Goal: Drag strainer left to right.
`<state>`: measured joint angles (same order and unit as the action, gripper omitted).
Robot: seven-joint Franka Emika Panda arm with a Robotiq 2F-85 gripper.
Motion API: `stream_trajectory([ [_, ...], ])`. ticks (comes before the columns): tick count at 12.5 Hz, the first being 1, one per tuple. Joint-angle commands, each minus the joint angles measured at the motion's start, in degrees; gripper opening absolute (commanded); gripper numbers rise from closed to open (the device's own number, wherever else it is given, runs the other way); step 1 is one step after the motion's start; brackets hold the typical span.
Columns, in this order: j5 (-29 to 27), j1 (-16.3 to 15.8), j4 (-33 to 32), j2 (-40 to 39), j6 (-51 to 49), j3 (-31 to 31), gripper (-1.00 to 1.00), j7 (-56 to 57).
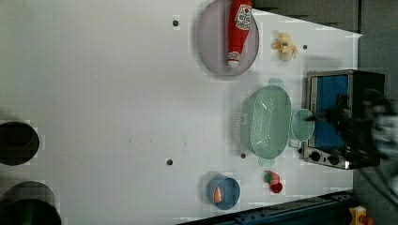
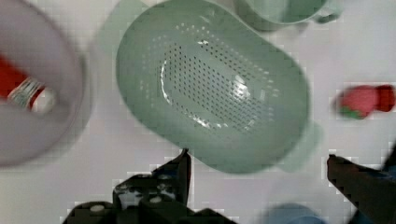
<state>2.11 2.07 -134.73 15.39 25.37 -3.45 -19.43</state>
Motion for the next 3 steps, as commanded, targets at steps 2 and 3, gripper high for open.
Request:
stream_trajectory([
  [2,-2.3,1.7,9.4,8.3,-14.1,1.9,1.00,16.7],
  [3,-2.4,1.7,12.1,8.6,-18.0,1.9,1.00,16.7],
])
